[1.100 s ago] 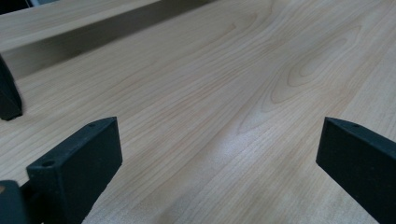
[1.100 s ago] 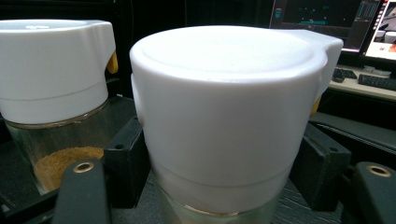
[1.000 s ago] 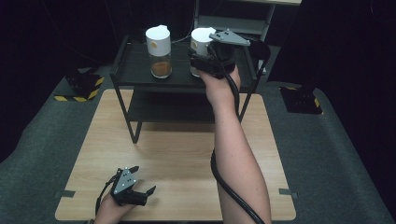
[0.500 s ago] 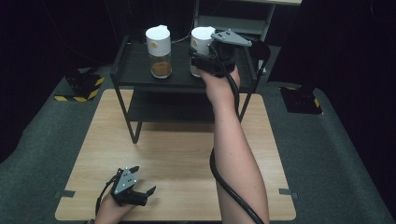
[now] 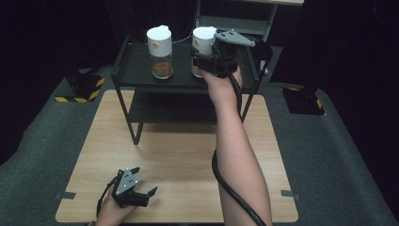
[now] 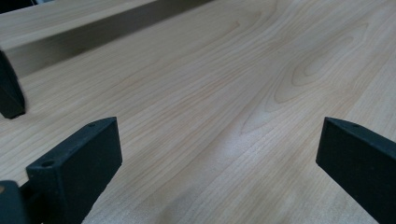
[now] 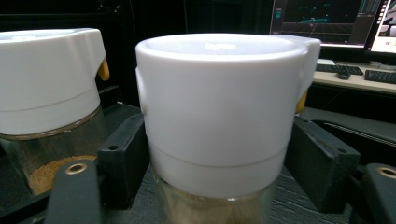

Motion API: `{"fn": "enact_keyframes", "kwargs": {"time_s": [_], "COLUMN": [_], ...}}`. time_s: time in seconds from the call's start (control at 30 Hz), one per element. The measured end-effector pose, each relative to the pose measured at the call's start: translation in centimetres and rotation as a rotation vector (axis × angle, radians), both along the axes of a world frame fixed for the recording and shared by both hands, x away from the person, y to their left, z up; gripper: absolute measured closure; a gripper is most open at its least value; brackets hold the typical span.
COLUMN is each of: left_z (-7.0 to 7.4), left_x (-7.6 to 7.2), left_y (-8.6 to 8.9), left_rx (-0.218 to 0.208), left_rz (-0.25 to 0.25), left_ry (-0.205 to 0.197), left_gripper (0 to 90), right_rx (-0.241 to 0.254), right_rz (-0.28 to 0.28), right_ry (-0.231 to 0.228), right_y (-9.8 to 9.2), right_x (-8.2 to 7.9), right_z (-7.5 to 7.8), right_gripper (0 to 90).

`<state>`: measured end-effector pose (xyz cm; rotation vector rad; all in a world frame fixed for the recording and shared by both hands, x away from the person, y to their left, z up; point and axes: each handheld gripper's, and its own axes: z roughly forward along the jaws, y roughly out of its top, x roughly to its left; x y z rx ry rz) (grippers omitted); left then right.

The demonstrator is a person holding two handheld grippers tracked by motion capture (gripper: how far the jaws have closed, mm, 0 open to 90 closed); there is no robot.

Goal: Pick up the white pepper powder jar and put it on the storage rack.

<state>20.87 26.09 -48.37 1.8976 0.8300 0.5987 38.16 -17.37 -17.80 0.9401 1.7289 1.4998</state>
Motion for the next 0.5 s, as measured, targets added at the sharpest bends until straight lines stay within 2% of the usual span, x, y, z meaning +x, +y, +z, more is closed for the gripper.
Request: {"fn": "enact_keyframes", "kwargs": {"time_s": [0.13,0.37,0.5], "left_z": [0.0,0.0,0.1], "left_x": [0.0,0.0,0.0], "left_y": [-0.1,-0.2,-0.3], "left_rx": [0.005,0.006,0.011], "left_rz": [-0.003,-0.004,-0.005], "left_ry": [-0.004,-0.001,0.0], "left_gripper": [0.6,0.6,0.6], "right_rx": [0.004,0.004,-0.01], "right_rz": [0.0,0.004,0.02], "right_ry": [0.0,-0.031,-0.034], "right_y": [-0.3,-0.4,-0.5], "right_x": [-0.1,-0.8,-1.2], "right_z": [-0.2,-0.6,-0.7], "right_gripper": [19.3,1.0,0.0]}}
